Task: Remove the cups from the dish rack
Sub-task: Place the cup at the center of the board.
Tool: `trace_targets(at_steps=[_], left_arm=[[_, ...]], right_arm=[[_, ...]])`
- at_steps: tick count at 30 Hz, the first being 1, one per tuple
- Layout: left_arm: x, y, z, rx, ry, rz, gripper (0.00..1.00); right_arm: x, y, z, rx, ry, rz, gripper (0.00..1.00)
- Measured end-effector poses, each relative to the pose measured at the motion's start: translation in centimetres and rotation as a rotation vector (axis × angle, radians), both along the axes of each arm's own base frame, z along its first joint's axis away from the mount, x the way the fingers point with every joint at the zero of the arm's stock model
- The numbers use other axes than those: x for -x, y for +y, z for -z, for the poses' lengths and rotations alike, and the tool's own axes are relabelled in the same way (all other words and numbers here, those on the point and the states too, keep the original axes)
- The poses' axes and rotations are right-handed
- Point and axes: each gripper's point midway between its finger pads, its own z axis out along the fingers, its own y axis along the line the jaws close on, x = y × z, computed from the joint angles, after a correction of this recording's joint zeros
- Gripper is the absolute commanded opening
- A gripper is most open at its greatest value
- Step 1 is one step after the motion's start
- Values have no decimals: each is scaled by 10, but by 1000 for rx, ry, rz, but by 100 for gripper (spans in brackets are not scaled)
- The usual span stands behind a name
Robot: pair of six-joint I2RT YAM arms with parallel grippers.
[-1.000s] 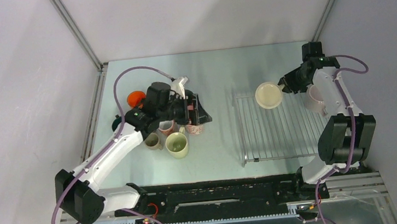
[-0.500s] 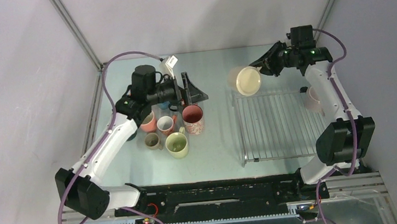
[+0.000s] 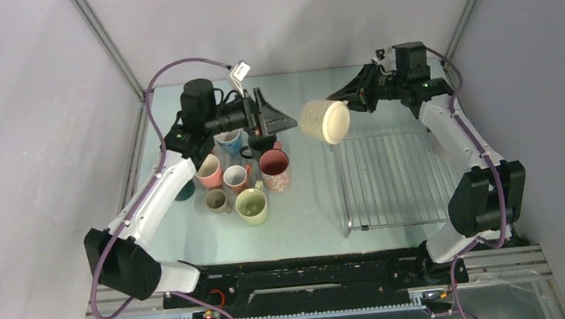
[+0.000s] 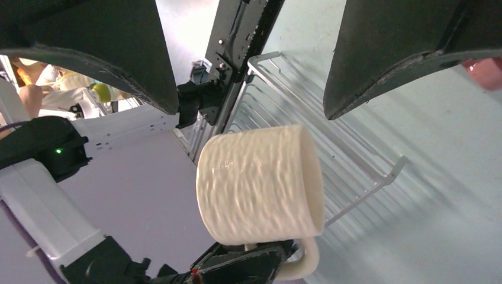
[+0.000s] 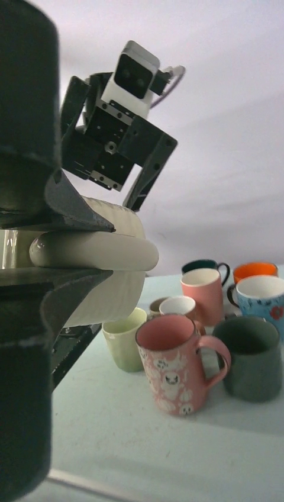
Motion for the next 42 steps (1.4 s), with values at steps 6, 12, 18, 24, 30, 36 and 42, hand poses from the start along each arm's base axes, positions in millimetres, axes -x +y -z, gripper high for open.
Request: trace_targets(at_steps=[6, 12, 18, 24, 30, 36, 42], left_arm=[[5, -4, -10, 37, -14, 38, 97], [6, -6, -12, 57, -6, 61, 96], [12, -13, -26, 117, -2, 113, 91], [30, -27, -44, 180, -11, 195, 84], [55, -42, -48, 215, 17, 265, 68], [67, -46, -55, 246, 37, 289, 50], [74, -49, -61, 261, 41, 305, 32]], right_arm=[[11, 26, -17, -73, -62, -98, 0], [19, 35, -16, -105, -56, -144, 0], [20, 38, -27, -142, -91, -171, 0], [24, 44, -45, -196, -153, -222, 0], [36, 53, -66, -256, -235, -320, 0], [46, 61, -75, -300, -284, -411, 0], [52, 63, -83, -326, -321, -464, 0]])
